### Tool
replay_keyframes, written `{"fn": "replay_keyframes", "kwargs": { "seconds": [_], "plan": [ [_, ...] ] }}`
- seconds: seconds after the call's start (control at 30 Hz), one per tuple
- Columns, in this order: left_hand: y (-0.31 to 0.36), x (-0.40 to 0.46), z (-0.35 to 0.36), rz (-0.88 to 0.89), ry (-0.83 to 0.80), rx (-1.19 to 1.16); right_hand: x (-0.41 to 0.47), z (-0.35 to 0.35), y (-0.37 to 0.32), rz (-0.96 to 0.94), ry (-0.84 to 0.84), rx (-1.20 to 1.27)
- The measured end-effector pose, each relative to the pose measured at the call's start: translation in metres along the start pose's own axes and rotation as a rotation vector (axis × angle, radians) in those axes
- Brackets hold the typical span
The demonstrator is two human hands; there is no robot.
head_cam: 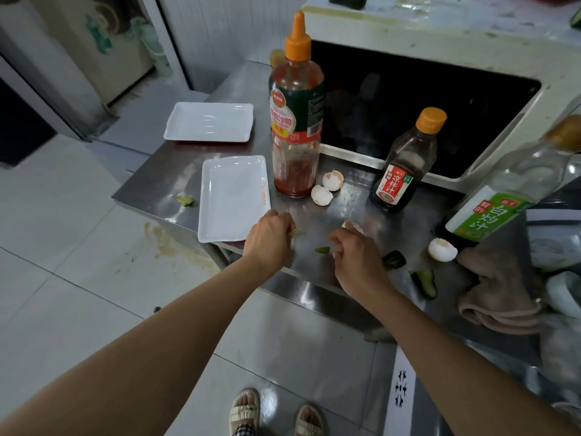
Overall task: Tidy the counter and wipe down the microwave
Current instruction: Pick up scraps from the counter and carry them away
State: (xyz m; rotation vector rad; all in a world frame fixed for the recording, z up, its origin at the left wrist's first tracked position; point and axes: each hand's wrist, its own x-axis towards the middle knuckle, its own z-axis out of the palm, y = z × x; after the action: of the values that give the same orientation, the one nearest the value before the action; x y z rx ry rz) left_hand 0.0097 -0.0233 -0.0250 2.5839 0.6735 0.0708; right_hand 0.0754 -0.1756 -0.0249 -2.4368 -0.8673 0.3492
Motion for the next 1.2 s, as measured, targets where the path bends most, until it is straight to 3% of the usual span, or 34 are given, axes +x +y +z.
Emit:
{"fn": "replay_keyframes", "kwargs": {
  "seconds": [0.5, 0.67, 0.83, 1.2],
  "plan": [
    [-0.038, 0.007, -0.036, -0.144, 0.023, -0.162, 0.015, 0.034, -0.015, 0.005, -0.039, -0.39],
    [-0.047, 0.014, -0.047, -0.145, 0.012, -0.176, 0.033, 0.036, -0.03, 0.114, -0.023, -0.246],
    [-0.058, 0.021, -0.05, -0.142, 0.018, -0.195, 0.062, 0.043, -0.051, 0.124, 0.108, -0.01],
    [-0.077, 0.027, -0.051, -0.141, -0.024, -0.283, 0.093, 0.072, -0.055, 0.144, 0.113, -0.086]
  ]
}}
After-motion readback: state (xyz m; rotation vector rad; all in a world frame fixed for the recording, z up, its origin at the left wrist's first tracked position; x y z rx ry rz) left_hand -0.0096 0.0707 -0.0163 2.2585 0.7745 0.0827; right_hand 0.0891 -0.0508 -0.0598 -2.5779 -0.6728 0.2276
